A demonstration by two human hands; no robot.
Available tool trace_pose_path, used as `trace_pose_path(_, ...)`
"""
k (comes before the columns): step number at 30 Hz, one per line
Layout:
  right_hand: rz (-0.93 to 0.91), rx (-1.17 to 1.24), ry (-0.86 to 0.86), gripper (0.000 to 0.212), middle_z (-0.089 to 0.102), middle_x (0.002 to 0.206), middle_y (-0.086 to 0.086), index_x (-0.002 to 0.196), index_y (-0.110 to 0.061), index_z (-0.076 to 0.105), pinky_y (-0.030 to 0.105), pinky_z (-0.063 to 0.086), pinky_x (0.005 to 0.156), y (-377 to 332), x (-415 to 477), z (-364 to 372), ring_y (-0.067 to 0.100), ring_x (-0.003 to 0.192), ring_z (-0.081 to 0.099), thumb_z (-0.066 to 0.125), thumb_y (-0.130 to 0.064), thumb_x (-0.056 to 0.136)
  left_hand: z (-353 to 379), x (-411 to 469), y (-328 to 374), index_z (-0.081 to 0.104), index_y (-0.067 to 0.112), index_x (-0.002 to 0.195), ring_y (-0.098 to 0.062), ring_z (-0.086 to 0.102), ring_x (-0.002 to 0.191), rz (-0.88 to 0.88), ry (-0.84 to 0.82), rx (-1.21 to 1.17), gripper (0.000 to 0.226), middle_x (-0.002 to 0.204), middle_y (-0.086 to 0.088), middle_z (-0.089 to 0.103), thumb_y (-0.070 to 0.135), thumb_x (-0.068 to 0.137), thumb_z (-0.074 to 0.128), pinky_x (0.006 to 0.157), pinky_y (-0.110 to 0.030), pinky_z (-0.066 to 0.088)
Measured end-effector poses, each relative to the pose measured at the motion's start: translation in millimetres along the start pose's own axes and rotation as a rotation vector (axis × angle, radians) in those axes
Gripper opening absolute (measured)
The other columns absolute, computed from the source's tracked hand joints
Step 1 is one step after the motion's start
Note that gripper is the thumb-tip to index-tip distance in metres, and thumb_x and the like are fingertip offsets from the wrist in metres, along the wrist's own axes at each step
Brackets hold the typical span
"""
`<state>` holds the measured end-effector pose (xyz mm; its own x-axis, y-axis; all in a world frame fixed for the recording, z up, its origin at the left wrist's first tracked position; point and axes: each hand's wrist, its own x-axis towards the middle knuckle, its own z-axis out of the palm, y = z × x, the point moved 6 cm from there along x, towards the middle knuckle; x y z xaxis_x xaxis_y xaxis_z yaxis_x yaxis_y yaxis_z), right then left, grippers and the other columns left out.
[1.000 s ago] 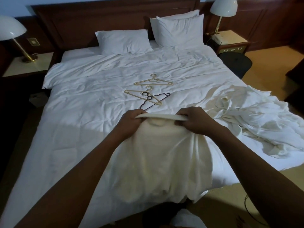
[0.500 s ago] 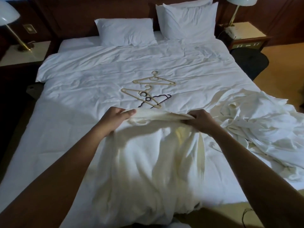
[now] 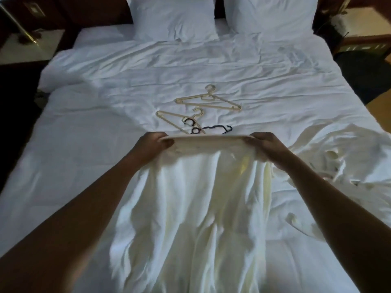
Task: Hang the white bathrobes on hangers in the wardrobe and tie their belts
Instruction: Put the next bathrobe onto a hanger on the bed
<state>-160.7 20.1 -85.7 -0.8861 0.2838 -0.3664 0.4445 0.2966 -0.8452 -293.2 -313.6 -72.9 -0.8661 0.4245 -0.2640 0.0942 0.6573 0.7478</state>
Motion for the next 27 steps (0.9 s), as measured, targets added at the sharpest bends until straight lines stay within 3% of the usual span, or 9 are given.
trace_pose_path(4,0.056,-0.146,0.003,0.027,0.068,0.066,-0.002,0.077,-0.023,0.071,0.029,0.045,0.059,64,55,37,0.017,0.061,0.063,0.069,-0.047,0.090,39,39,-62,0.059,0.021,0.064,-0.018,0.054,0.067,-0.116,0.007,0.039,0.034,0.063,0.005,0.056,0.046,0.083,0.070,0.063,-0.033,0.036)
trace_pose_path(6,0.053,-0.253,0.036,0.020,0.072,0.078,-0.003,0.086,-0.028,0.072,0.030,0.046,0.068,89,82,55,0.017,0.076,0.067,0.067,-0.046,0.093,60,61,-94,0.063,0.019,0.071,-0.022,0.059,0.074,-0.152,0.015,0.087,0.030,0.068,0.003,0.059,0.041,0.089,0.071,0.064,-0.033,0.036)
trace_pose_path(10,0.116,-0.339,0.097,0.017,0.071,0.088,-0.001,0.104,-0.022,0.072,0.027,0.041,0.074,138,127,86,0.021,0.087,0.064,0.062,-0.033,0.096,106,98,-153,0.069,0.021,0.094,-0.018,0.059,0.087,-0.225,0.028,0.145,0.010,0.093,-0.001,0.069,0.031,0.092,0.070,0.071,-0.026,0.033)
trace_pose_path(14,0.125,-0.512,0.083,0.044,0.068,0.118,0.006,0.128,-0.020,0.063,0.032,0.048,0.096,170,168,120,0.029,0.111,0.062,0.059,-0.012,0.084,152,109,-220,0.064,0.020,0.118,-0.023,0.064,0.112,-0.319,-0.068,0.123,0.033,0.119,-0.002,0.070,0.036,0.091,0.071,0.085,-0.027,0.041)
trace_pose_path(19,-0.090,-0.613,0.118,0.056,0.052,0.136,0.020,0.141,-0.011,0.048,0.047,0.041,0.107,142,224,174,0.041,0.127,0.046,0.062,-0.020,0.088,173,117,-256,0.058,0.022,0.133,-0.028,0.057,0.125,-0.360,-0.098,0.136,0.061,0.135,-0.005,0.062,0.061,0.087,0.066,0.106,-0.042,0.044)
trace_pose_path(21,-0.142,-0.610,0.119,0.062,0.046,0.143,0.021,0.144,-0.007,0.043,0.050,0.038,0.109,128,246,195,0.043,0.132,0.042,0.065,-0.024,0.089,175,120,-260,0.057,0.025,0.134,-0.028,0.055,0.127,-0.369,-0.110,0.120,0.073,0.137,-0.004,0.060,0.071,0.078,0.058,0.108,-0.045,0.043)
trace_pose_path(27,-0.158,-0.827,0.092,0.071,0.040,0.146,0.021,0.152,-0.005,0.032,0.049,0.040,0.107,120,286,234,0.040,0.130,0.040,0.068,-0.024,0.094,178,127,-275,0.067,0.028,0.116,-0.022,0.061,0.112,-0.352,-0.106,0.081,0.057,0.118,0.001,0.065,0.067,0.077,0.053,0.100,-0.044,0.047)
